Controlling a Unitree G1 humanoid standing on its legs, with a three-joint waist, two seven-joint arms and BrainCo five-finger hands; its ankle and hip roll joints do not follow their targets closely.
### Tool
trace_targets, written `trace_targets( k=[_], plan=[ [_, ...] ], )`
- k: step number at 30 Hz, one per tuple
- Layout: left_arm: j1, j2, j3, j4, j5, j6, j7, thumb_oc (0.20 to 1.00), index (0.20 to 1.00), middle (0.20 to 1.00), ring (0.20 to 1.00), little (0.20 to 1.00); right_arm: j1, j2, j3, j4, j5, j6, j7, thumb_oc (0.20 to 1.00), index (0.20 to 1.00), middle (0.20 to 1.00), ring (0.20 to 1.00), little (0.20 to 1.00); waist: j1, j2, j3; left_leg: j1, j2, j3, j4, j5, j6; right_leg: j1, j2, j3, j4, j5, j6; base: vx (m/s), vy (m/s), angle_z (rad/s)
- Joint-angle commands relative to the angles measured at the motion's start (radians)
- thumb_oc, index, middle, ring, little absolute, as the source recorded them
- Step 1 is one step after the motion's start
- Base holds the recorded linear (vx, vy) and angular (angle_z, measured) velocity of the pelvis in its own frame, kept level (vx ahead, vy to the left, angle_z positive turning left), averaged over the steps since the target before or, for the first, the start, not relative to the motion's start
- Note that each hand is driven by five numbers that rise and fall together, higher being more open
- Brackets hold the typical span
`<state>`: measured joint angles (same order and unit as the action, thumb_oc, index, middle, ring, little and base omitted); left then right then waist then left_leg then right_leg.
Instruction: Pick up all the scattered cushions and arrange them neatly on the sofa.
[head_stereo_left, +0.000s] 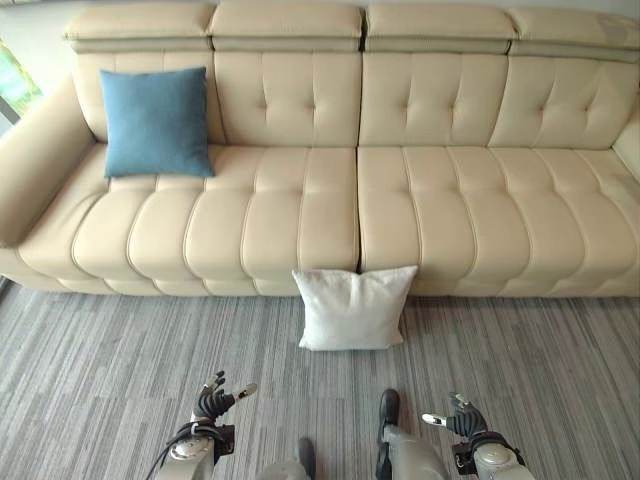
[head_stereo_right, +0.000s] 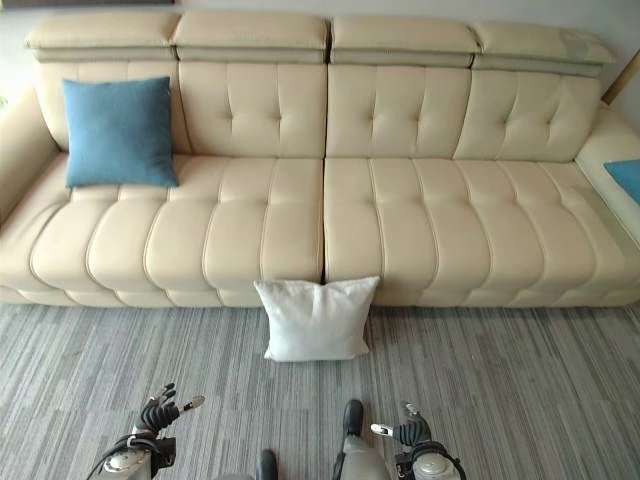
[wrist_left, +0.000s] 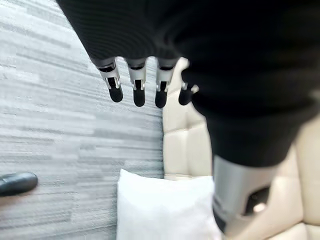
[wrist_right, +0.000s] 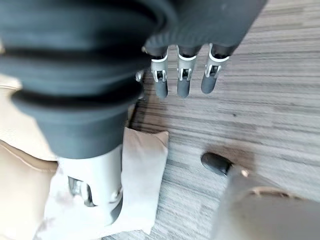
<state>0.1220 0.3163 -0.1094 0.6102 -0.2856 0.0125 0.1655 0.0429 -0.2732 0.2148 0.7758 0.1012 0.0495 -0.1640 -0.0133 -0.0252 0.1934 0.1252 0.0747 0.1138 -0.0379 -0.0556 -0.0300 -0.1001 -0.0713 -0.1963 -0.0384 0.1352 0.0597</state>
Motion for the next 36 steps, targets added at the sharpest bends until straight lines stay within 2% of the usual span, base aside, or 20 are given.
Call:
trace_targets(
  k=[1, 3, 7, 10, 11, 12, 17, 23, 27, 29, 30, 31, 32, 36],
  plan=[
    [-0.050, 0.007, 0.012, -0.011, 0.001, -0.032, 0.009, 1.000, 1.000, 1.000, 1.000, 1.000, -0.053, -0.055, -0.027, -0.040, 0.039, -0.035, -0.024, 1.000, 1.000, 1.000, 1.000, 1.000, -0.006, -0.003, 0.034, -0.053, 0.020, -0.019, 0.178, -0.029, -0.047, 0.064, -0.016, 0.006, 0.100, -0.197, 0.009, 0.13, -0.119, 0.11],
    [-0.055, 0.005, 0.013, -0.007, -0.012, -0.036, 0.010, 1.000, 1.000, 1.000, 1.000, 1.000, -0.055, -0.065, -0.031, -0.044, 0.050, -0.036, -0.025, 1.000, 1.000, 1.000, 1.000, 1.000, 0.006, -0.007, 0.046, -0.110, 0.016, -0.052, 0.276, 0.008, -0.051, 0.097, -0.007, 0.002, 0.097, -0.223, -0.011, 0.18, -0.132, -0.10],
    [-0.051, 0.003, 0.014, -0.005, -0.008, -0.030, 0.010, 1.000, 1.000, 1.000, 1.000, 1.000, -0.051, -0.073, -0.034, -0.041, 0.049, -0.035, -0.022, 1.000, 1.000, 1.000, 1.000, 1.000, 0.017, -0.015, 0.047, -0.152, 0.011, -0.054, 0.228, -0.009, -0.042, 0.133, -0.014, -0.008, 0.075, -0.241, -0.010, 0.17, -0.016, 0.15],
    [-0.046, 0.003, 0.009, 0.008, 0.008, -0.021, 0.011, 1.000, 1.000, 1.000, 1.000, 1.000, -0.052, -0.082, -0.031, -0.047, 0.044, -0.035, -0.026, 1.000, 1.000, 1.000, 1.000, 1.000, 0.040, -0.011, 0.054, -0.243, 0.012, -0.059, 0.121, 0.081, -0.052, 0.188, -0.002, -0.010, 0.037, -0.260, -0.002, 0.18, 0.054, 0.20],
    [-0.046, 0.003, 0.009, 0.009, 0.008, -0.021, 0.011, 1.000, 1.000, 1.000, 1.000, 1.000, -0.052, -0.082, -0.031, -0.047, 0.044, -0.035, -0.026, 1.000, 1.000, 1.000, 1.000, 1.000, 0.040, -0.012, 0.054, -0.242, 0.011, -0.059, 0.120, 0.081, -0.052, 0.188, -0.003, -0.010, 0.036, -0.261, -0.002, 0.12, 0.046, 0.01],
    [-0.048, 0.006, 0.007, 0.025, 0.018, -0.016, 0.015, 1.000, 1.000, 1.000, 1.000, 1.000, -0.051, -0.085, -0.027, -0.039, 0.035, -0.029, -0.033, 1.000, 1.000, 1.000, 1.000, 1.000, 0.046, -0.012, 0.059, -0.268, 0.017, -0.049, 0.106, 0.108, -0.058, 0.199, 0.000, -0.009, 0.035, -0.267, -0.002, 0.13, 0.076, -0.18],
    [-0.030, 0.005, 0.013, 0.024, 0.023, -0.024, 0.007, 1.000, 1.000, 1.000, 1.000, 1.000, -0.041, -0.073, -0.017, -0.030, 0.008, -0.027, -0.019, 1.000, 1.000, 1.000, 1.000, 1.000, 0.052, -0.008, 0.029, -0.215, 0.000, -0.039, 0.043, 0.095, -0.044, 0.221, -0.009, 0.023, 0.036, -0.278, 0.016, 0.20, 0.161, -0.19],
    [-0.036, 0.020, 0.017, 0.042, 0.029, -0.023, 0.010, 1.000, 1.000, 1.000, 1.000, 1.000, -0.037, -0.047, -0.001, -0.009, -0.001, -0.022, -0.007, 1.000, 1.000, 1.000, 1.000, 1.000, 0.058, -0.027, 0.022, -0.164, -0.028, -0.014, 0.017, 0.058, -0.004, 0.193, -0.037, 0.057, 0.106, -0.273, 0.048, 0.11, 0.155, -0.19],
    [-0.031, 0.043, 0.032, 0.037, 0.030, -0.018, 0.014, 1.000, 1.000, 1.000, 1.000, 1.000, -0.039, -0.035, 0.001, -0.018, 0.000, -0.017, -0.001, 1.000, 1.000, 1.000, 1.000, 1.000, 0.053, -0.021, 0.046, -0.145, -0.032, 0.006, 0.023, 0.031, 0.028, 0.069, -0.046, 0.089, 0.321, -0.235, 0.096, 0.00, 0.097, -0.18],
    [-0.033, 0.041, 0.035, 0.053, 0.027, -0.020, 0.015, 1.000, 1.000, 1.000, 1.000, 1.000, -0.040, -0.029, 0.000, -0.019, 0.003, -0.017, 0.000, 1.000, 1.000, 1.000, 1.000, 1.000, 0.047, -0.011, 0.057, -0.128, -0.026, 0.010, 0.016, 0.025, 0.032, 0.006, -0.047, 0.097, 0.361, -0.221, 0.091, 0.03, 0.035, -0.38],
    [-0.037, 0.038, 0.035, 0.061, 0.025, -0.019, 0.013, 1.000, 1.000, 1.000, 1.000, 1.000, -0.043, -0.027, 0.000, -0.018, 0.005, -0.017, -0.001, 1.000, 1.000, 1.000, 1.000, 1.000, 0.043, -0.007, 0.061, -0.116, -0.023, 0.013, 0.008, 0.024, 0.028, -0.011, -0.052, 0.086, 0.324, -0.215, 0.085, 0.09, -0.046, -0.32],
    [-0.050, 0.039, 0.032, 0.105, 0.029, -0.019, 0.016, 1.000, 1.000, 1.000, 1.000, 1.000, -0.045, -0.031, 0.007, -0.013, -0.002, -0.013, -0.006, 1.000, 1.000, 1.000, 1.000, 1.000, 0.032, -0.011, 0.066, -0.108, -0.027, 0.015, 0.006, 0.015, 0.022, -0.014, -0.054, 0.074, 0.232, -0.205, 0.073, 0.10, -0.084, -0.17],
    [-0.060, 0.036, 0.029, 0.125, 0.028, -0.027, 0.013, 1.000, 1.000, 1.000, 1.000, 1.000, -0.051, -0.032, 0.008, 0.005, 0.000, -0.017, -0.006, 1.000, 1.000, 1.000, 1.000, 1.000, 0.030, -0.014, 0.069, -0.110, -0.029, 0.010, 0.021, 0.009, 0.019, 0.002, -0.065, 0.078, 0.173, -0.194, 0.080, 0.11, -0.105, -0.10],
    [-0.075, 0.013, 0.016, 0.169, 0.018, -0.026, 0.014, 1.000, 1.000, 1.000, 1.000, 1.000, -0.063, -0.031, 0.023, 0.030, -0.010, -0.010, -0.009, 1.000, 1.000, 1.000, 1.000, 1.000, 0.028, -0.020, 0.068, -0.114, -0.026, 0.012, 0.028, 0.009, 0.011, 0.024, -0.062, 0.075, 0.106, -0.174, 0.071, 0.06, -0.086, 0.09]
  ],
)
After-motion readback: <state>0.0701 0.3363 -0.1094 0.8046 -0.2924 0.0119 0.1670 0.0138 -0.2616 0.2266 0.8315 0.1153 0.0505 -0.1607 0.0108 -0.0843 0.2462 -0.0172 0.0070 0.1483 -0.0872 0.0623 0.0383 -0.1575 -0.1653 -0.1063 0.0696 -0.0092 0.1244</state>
